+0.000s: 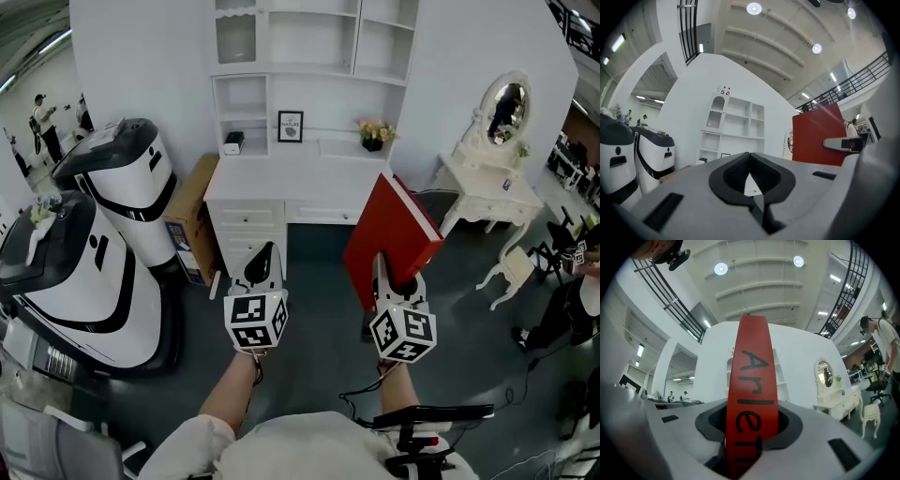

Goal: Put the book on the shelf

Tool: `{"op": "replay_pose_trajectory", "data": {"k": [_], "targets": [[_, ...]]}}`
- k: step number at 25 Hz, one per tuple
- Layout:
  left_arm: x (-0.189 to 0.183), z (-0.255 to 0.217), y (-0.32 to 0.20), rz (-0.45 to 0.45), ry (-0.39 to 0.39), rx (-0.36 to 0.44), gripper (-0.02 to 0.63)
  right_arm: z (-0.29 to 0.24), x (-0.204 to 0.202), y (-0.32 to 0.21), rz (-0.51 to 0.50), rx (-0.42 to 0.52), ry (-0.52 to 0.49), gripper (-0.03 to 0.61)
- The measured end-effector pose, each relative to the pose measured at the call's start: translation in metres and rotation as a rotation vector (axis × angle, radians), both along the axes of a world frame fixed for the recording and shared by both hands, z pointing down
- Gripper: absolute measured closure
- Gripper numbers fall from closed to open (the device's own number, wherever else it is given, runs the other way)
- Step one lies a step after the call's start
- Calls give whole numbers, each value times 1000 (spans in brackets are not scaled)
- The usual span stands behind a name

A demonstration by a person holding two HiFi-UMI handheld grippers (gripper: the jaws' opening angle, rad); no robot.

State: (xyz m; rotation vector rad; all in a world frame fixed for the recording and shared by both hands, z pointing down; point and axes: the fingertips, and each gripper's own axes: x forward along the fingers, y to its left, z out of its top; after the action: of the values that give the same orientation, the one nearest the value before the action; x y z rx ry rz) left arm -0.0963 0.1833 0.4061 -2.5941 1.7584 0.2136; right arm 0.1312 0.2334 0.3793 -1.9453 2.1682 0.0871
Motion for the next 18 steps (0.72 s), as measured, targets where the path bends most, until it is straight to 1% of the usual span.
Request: {"op": "replay_pose_trajectory", "data": {"k": [4,10,14,18], "targets": [[-2,8,-6,6,5,-24,606,7,2,-7,3,-21,-5,405],[-8,15,-18,-3,-4,-27,606,15,4,-24,6,-35,-18,405],[-9,17,-34,-18,-21,-27,606,17,8,-47,9,-45,-31,405],[-6,19,-59,-29,-20,-25,606,17,12,-77,-1,-44,-36,405]]}}
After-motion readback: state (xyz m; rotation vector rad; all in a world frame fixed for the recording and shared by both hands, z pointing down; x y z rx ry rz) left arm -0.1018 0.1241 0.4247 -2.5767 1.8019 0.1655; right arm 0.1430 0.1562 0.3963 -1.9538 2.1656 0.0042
